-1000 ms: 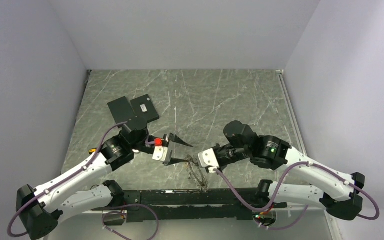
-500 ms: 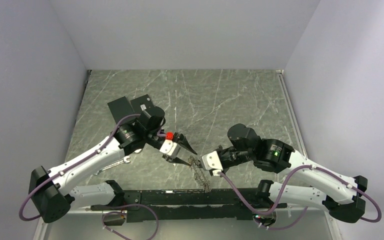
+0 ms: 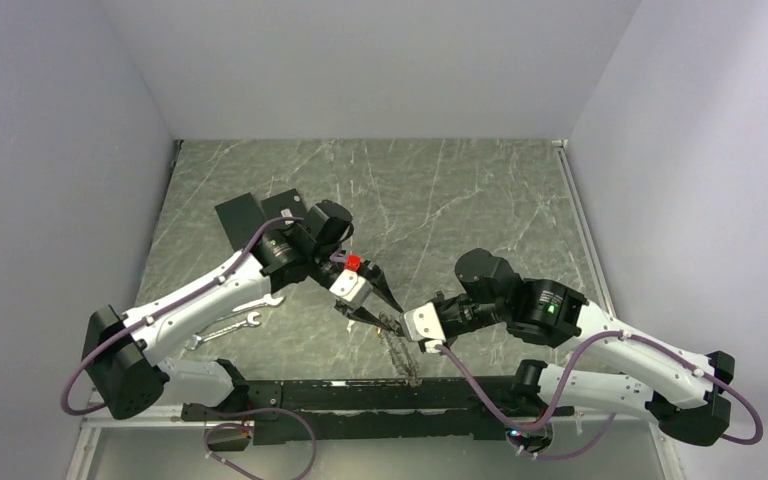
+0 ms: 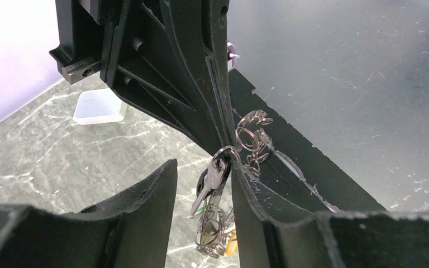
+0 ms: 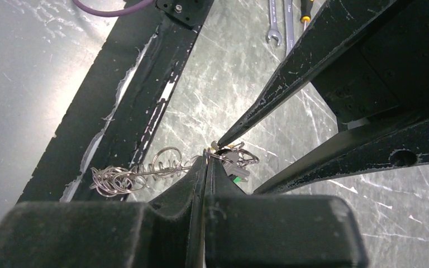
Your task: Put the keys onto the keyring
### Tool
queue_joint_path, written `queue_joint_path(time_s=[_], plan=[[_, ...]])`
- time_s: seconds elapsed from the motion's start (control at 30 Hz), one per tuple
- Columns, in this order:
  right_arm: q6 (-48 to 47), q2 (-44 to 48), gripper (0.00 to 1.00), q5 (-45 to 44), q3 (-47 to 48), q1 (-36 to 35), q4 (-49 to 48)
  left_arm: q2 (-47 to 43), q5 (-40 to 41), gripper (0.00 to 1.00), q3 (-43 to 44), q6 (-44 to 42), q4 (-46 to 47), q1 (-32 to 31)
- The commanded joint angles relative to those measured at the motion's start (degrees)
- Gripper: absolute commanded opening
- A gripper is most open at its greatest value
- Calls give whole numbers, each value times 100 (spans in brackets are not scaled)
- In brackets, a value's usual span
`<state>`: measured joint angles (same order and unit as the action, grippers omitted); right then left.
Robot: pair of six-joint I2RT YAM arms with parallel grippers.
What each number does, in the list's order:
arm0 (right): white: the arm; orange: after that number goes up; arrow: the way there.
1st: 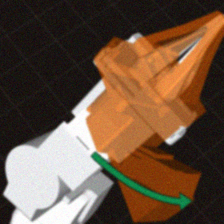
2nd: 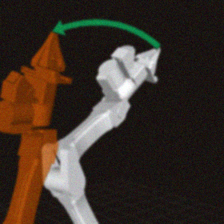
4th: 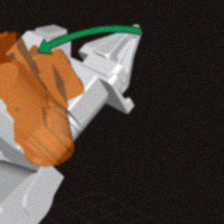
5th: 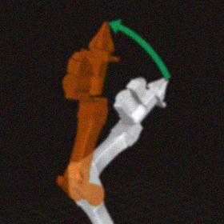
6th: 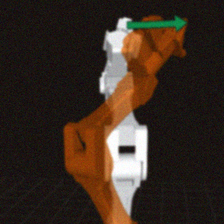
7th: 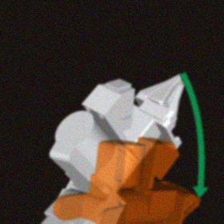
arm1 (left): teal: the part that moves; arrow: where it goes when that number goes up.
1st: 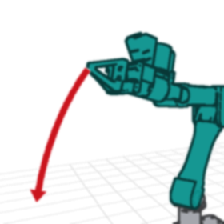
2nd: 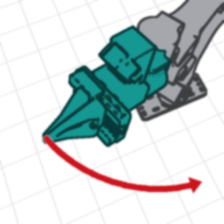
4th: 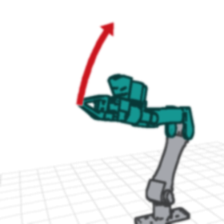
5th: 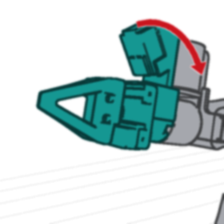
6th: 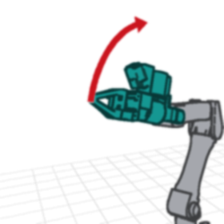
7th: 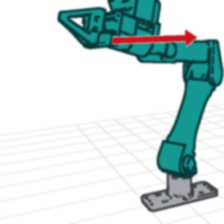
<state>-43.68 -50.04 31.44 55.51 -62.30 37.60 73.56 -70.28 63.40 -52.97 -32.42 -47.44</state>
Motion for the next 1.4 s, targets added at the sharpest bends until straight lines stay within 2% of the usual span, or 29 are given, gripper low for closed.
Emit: queue_joint_path(time_s=[0.0, 0.27, 0.47, 0.6, 0.77, 0.97, 1.37], plan=[[-9, 126, 0, 22, 26, -27, -445, 164, -398, 44, 359, -502, -604, -41], [13, 161, 0, -43, 0, -27, -465, 335, -433, 26, 561, -865, -1129, -51], [50, 170, 0, -105, -39, -27, -494, 315, -488, 0, 546, -1018, -1281, -50], [114, 177, 0, -207, -44, -19, -500, 254, -400, 0, 523, -1034, -1206, -54], [345, 278, 0, -405, -202, 61, -716, -241, -108, 0, -25, -219, -86, -54], [793, 517, 0, -838, -608, 128, -1447, -930, 408, 0, -851, 821, 1400, -55], [1343, 445, 0, -1483, -911, 189, -2379, -1658, 1483, 0, -1734, 1574, 2679, -117]])
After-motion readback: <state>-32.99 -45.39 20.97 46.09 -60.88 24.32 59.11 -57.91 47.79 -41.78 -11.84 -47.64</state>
